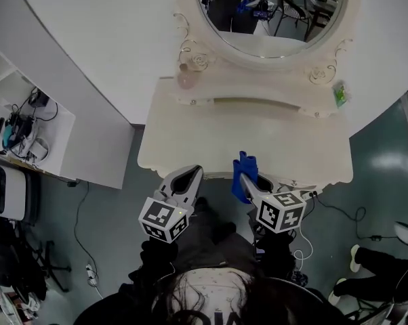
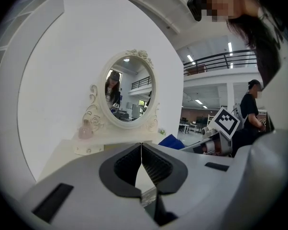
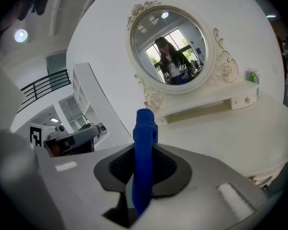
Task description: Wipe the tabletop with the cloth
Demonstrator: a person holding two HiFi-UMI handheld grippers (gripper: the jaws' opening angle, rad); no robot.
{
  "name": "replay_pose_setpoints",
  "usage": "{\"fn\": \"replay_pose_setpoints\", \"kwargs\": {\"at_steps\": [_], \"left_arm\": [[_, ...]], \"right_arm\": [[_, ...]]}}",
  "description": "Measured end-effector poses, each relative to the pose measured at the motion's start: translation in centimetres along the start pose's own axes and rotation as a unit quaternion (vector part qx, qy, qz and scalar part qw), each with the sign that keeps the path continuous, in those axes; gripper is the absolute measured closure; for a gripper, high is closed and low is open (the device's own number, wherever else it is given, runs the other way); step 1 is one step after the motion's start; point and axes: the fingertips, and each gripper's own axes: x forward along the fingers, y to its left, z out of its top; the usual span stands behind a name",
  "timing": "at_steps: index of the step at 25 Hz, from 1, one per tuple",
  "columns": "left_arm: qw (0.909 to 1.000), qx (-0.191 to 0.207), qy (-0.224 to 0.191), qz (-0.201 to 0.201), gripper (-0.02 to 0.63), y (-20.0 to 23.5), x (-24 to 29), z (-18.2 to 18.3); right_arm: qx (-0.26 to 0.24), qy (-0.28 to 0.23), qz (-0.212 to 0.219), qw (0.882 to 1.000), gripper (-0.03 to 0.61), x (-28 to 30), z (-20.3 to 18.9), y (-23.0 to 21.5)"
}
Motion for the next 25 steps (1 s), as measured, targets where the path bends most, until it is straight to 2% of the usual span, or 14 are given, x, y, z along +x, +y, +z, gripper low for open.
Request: {"fn": "replay_pose_setpoints", "kwargs": {"at_steps": [5, 17, 25], "left_arm": [[0.9999, 0.001, 0.008, -0.007, 0.612, 3.7, 2.4, 0.4], [0.9982, 0.004, 0.005, -0.060, 0.612, 11.7, 9.3, 4.0], [0.9954, 0.001, 0.004, -0.096, 0.612, 14.3, 11.3, 4.9]], "right_arm": [[0.005, 0.007, -0.014, 1.000, 0.505, 3.6, 1.6, -1.1], [-0.004, -0.006, -0.061, 0.998, 0.505, 11.6, 9.3, -3.6], [-0.048, 0.002, -0.086, 0.995, 0.505, 17.4, 13.8, -5.1]]}}
